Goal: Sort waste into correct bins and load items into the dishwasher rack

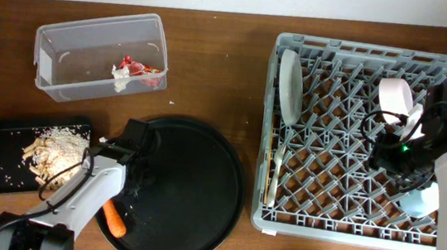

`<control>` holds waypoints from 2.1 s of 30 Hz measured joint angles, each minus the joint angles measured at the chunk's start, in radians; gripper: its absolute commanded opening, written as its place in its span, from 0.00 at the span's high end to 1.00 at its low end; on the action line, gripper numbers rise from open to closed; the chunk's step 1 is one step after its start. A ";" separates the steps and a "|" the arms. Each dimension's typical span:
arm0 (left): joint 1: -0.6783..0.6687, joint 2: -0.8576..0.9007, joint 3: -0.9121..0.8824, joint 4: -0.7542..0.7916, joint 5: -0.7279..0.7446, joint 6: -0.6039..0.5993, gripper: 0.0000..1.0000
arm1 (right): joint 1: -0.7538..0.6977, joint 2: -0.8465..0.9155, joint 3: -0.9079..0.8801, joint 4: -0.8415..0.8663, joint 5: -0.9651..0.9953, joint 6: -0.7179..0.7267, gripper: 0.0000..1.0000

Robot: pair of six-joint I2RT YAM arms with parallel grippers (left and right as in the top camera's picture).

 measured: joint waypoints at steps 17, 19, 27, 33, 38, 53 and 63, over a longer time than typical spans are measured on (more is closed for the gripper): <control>0.263 -0.056 0.343 -0.254 0.017 0.122 0.99 | 0.000 0.000 0.000 0.000 0.000 0.000 0.38; 0.389 -0.058 0.346 -0.247 0.014 0.131 0.66 | 0.000 0.000 0.000 0.000 0.000 0.000 0.38; 0.610 -0.058 0.346 -0.217 0.015 0.165 0.41 | 0.000 0.000 0.000 0.000 0.000 0.001 0.38; 0.566 -0.058 0.349 -0.351 0.241 0.254 0.33 | 0.000 0.000 0.000 -0.001 0.000 0.000 0.38; 0.350 -0.061 0.291 -0.468 0.332 0.309 0.29 | 0.000 0.000 0.000 0.000 0.000 0.000 0.38; 0.256 -0.068 -0.052 -0.226 0.293 0.235 0.28 | 0.000 0.000 0.000 0.000 0.000 0.001 0.37; 0.256 -0.068 -0.053 -0.057 0.292 0.227 0.36 | 0.000 0.000 0.000 0.000 0.000 0.000 0.37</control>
